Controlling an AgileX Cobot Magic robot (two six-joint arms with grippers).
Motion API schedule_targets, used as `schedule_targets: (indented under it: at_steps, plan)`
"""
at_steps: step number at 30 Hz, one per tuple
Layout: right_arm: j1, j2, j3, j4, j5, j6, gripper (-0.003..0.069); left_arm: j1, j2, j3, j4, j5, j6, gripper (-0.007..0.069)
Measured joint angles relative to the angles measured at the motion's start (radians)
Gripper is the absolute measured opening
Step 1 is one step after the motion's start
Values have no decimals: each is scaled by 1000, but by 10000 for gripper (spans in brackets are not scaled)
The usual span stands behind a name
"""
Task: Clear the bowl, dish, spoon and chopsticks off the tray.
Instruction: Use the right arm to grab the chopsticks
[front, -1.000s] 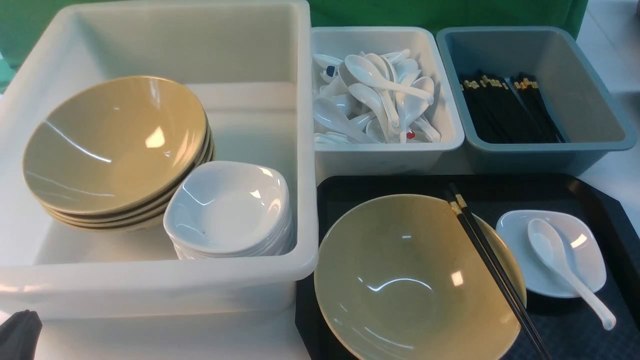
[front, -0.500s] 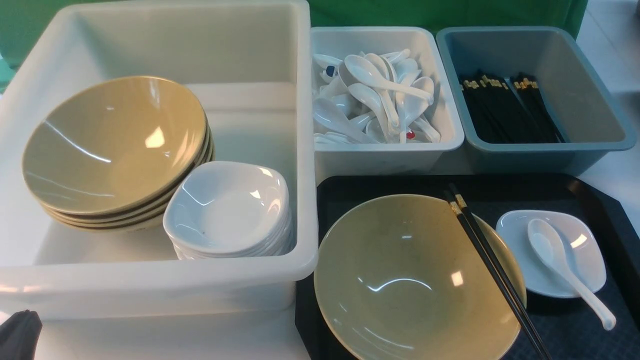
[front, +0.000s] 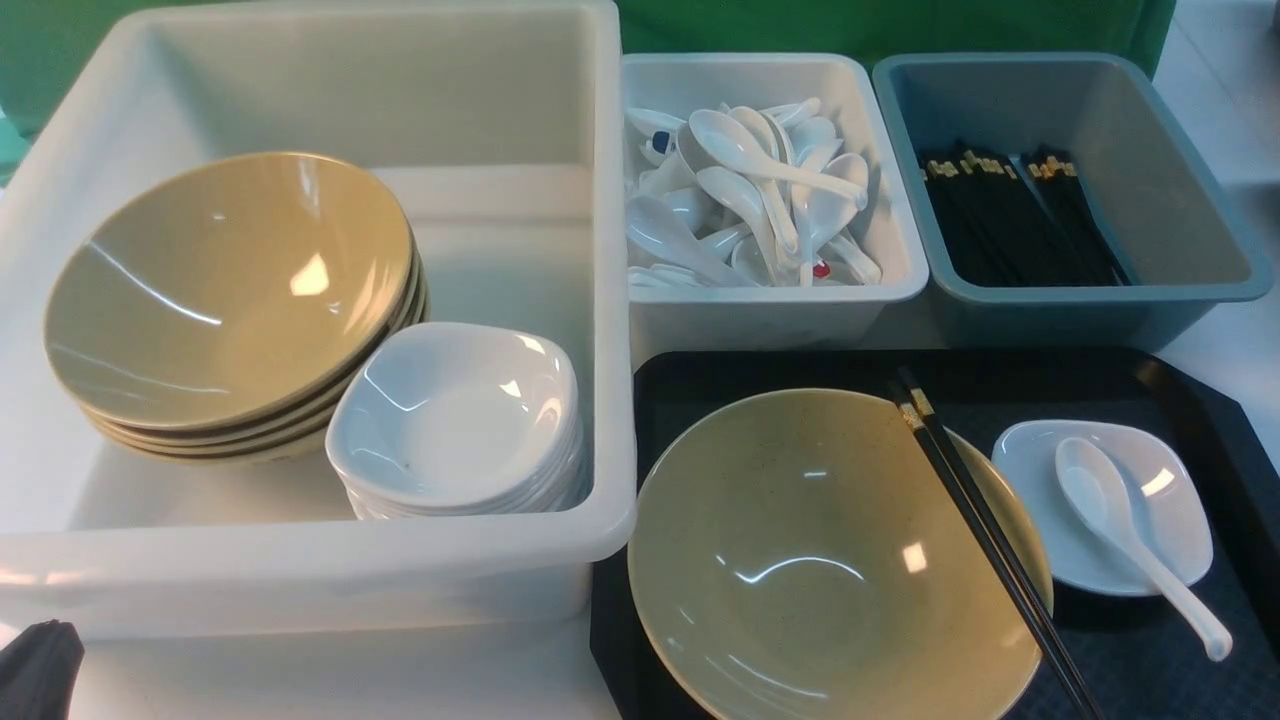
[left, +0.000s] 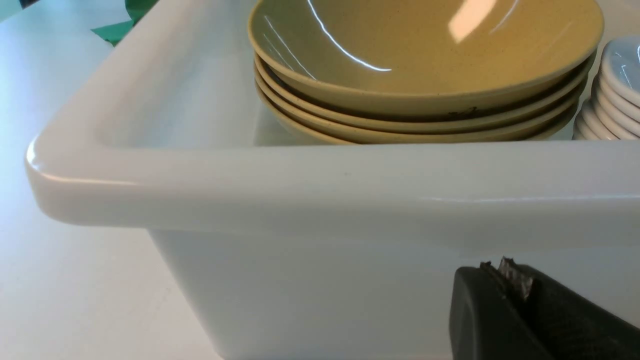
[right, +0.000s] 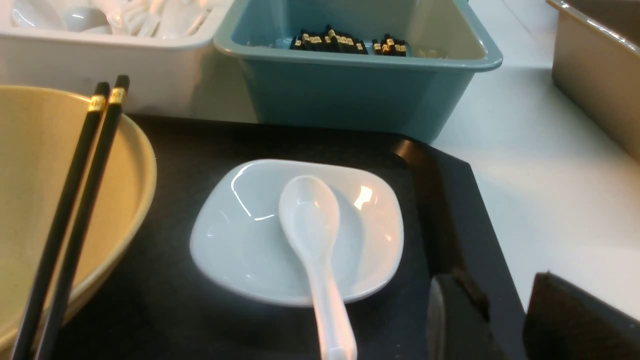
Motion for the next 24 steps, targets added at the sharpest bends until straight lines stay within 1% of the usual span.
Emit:
schedule_targets:
  at_steps: [10,16,18,22,23,24]
  plan:
    - [0,0,0,0,0,0,240,0,0,0,0,1,0,-15]
    - [0,0,0,0,0,13,240,0,0,0,-1,1,0,-15]
    - [0,0,0,0,0,29,240,0,0,0,-20,-4,-8,-15]
    - [0,0,0,0,0,79,240,0,0,0,-165,-26,-88,-15]
    - [0,0,0,14,-1,137,240,0,0,0,-290,-33,-156,-15]
    - [0,0,0,53,-5,217,240,0,0,0,-403,-36,-207,-15]
